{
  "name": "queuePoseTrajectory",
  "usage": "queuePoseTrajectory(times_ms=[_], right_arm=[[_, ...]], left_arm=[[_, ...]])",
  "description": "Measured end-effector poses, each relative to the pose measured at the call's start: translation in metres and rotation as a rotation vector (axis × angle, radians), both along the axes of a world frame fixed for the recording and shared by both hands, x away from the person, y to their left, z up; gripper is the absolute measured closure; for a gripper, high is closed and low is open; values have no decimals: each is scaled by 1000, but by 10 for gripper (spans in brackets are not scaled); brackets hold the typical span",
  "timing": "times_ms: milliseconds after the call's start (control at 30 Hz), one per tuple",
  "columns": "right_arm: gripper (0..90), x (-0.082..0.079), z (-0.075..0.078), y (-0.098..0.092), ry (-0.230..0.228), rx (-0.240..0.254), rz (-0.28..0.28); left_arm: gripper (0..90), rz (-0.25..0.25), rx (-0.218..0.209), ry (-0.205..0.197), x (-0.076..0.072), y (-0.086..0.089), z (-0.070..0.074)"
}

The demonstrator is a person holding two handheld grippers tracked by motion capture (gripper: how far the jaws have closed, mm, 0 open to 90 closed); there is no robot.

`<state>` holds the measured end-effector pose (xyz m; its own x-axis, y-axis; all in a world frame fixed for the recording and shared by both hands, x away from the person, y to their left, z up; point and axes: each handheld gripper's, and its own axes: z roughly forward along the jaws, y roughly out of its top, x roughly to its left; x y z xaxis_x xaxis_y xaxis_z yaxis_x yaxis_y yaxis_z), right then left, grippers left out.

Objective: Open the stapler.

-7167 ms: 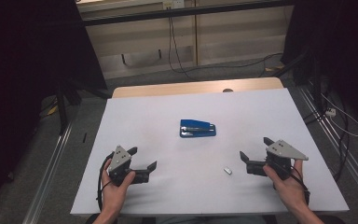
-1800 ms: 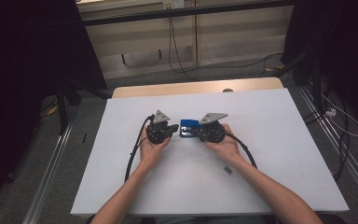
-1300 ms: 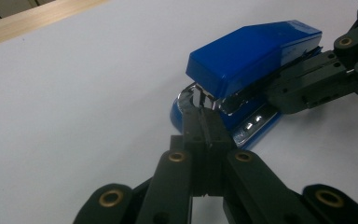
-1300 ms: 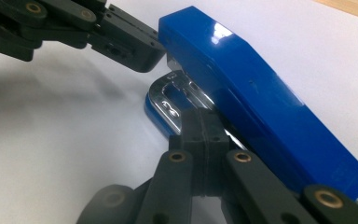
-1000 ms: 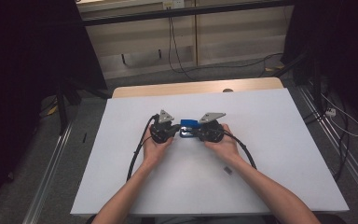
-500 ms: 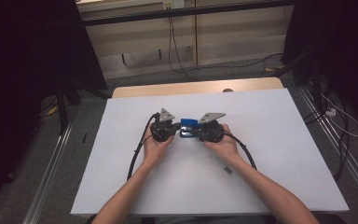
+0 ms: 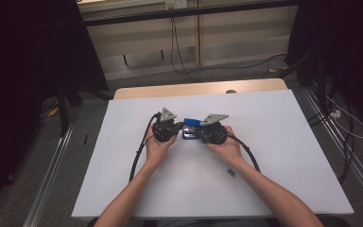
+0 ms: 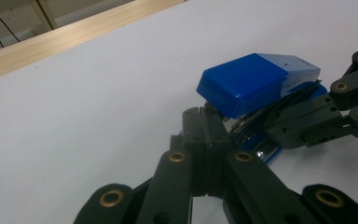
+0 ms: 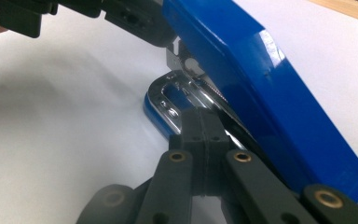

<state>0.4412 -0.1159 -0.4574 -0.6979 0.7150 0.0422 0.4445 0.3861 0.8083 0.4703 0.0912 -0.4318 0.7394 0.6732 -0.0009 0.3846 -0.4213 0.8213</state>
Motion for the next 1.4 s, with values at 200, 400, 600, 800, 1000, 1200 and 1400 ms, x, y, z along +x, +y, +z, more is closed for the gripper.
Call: queuePoseTrajectory(times_ms=[200, 400, 600, 800, 1000, 1200, 1400], right_arm=[[900, 0, 0, 0, -1, -1, 0], [900, 0, 0, 0, -2, -3, 0], [900, -1, 0, 1, -7, -9, 0], [900, -1, 0, 1, -7, -9, -1], [900, -2, 0, 2, -15, -17, -3], [900, -1, 0, 1, -13, -11, -2], [900, -3, 5, 2, -43, 1, 1]], left_arm=[[900, 7, -16, 3, 0, 0, 1], [900, 6, -31, 3, 0, -1, 4], [900, 0, -44, -4, -1, -2, 10], [900, -8, -58, -19, -1, -6, 17], [900, -4, -67, -38, -2, -9, 19], [900, -3, -78, -34, -2, -9, 19], [900, -4, -80, -36, -1, -9, 18]])
